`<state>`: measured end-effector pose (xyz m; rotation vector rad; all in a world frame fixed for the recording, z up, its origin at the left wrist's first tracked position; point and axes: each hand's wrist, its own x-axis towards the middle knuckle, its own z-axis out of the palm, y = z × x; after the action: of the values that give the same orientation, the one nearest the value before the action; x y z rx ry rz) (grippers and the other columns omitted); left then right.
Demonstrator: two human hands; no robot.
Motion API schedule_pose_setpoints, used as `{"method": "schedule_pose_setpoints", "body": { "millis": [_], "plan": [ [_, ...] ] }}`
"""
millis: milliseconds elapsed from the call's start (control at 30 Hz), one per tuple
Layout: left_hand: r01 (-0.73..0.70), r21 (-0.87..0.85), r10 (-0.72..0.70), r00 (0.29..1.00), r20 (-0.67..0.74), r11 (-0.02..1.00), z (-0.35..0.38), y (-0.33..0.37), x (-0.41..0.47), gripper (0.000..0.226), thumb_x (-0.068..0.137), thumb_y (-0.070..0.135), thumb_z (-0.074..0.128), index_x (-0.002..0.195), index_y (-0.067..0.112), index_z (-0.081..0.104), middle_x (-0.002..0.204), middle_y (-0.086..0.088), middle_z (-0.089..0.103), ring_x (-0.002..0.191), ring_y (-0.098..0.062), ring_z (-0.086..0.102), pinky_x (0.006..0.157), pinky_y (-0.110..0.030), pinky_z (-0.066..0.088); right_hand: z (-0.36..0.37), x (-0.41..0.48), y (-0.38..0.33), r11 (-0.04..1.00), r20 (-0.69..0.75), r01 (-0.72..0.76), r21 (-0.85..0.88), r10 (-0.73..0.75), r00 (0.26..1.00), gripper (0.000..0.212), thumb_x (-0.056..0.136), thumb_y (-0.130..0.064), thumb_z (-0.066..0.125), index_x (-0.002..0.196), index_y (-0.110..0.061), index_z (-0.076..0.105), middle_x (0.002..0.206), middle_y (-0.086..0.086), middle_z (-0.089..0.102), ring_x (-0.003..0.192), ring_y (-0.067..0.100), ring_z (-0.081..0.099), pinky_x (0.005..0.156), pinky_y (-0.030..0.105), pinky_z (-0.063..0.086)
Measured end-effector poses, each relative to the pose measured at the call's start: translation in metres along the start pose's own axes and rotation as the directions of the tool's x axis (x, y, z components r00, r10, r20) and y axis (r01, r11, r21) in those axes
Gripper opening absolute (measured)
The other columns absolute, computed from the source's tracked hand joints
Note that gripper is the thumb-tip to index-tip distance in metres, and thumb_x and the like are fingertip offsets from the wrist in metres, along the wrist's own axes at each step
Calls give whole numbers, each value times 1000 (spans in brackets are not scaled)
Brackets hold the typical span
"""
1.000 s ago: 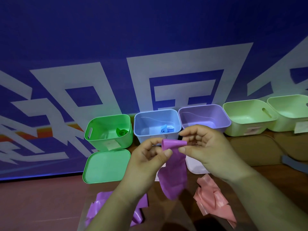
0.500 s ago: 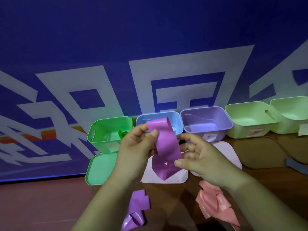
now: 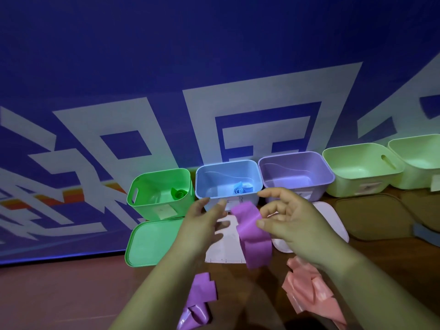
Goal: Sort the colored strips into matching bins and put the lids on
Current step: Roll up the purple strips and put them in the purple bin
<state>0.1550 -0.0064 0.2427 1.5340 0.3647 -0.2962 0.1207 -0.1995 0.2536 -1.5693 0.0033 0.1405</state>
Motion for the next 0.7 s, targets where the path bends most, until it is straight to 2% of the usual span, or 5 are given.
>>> {"method": "schedule_pose_setpoints", "body": {
  "millis": [100, 300, 433, 600, 700],
  "plan": [
    [-70, 155, 68, 998, 17, 985, 2, -11, -14, 36, 93, 38, 64, 126, 27, 55, 113, 0, 67, 98, -18, 68, 85, -39, 53, 0, 5, -3, 999, -27, -18, 30, 19, 999, 48, 81, 1, 74, 101, -42, 68, 80, -1, 69, 68, 13, 62, 67, 34, 51],
    [-215, 21, 203, 949, 241, 976, 4, -20, -38, 34, 85, 24, 67, 119, 25, 60, 95, -10, 73, 96, -20, 70, 87, -31, 53, 1, 7, -5, 988, -88, -40, 151, 53, 995, 39, 83, 5, 71, 103, -29, 69, 79, 3, 66, 75, 24, 60, 74, 45, 53],
    [-319, 7, 305, 912, 273, 948, 8, -23, -38, 43, 84, 0, 73, 117, 25, 63, 86, -5, 72, 86, -15, 67, 80, -24, 52, 2, 7, -8, 981, -147, -32, 192, 61, 987, 33, 83, 6, 70, 103, -21, 67, 77, 0, 66, 73, 22, 61, 70, 41, 54],
    [-347, -43, 345, 901, 264, 937, 14, -19, -31, 54, 73, 1, 79, 118, 27, 62, 75, -7, 65, 78, -29, 65, 79, -37, 55, 0, 6, -11, 993, -219, -8, 116, 33, 975, 32, 81, 3, 74, 96, -25, 68, 77, -5, 69, 73, 16, 67, 66, 32, 58],
    [-370, -32, 368, 906, 209, 928, 11, -9, -28, 52, 77, -4, 78, 116, 27, 62, 74, -5, 64, 74, -26, 60, 77, -41, 53, -5, 6, -12, 999, -230, 32, -36, -39, 972, 32, 79, 1, 76, 94, -25, 66, 67, -7, 66, 63, 12, 62, 66, 30, 54]
  ]
}}
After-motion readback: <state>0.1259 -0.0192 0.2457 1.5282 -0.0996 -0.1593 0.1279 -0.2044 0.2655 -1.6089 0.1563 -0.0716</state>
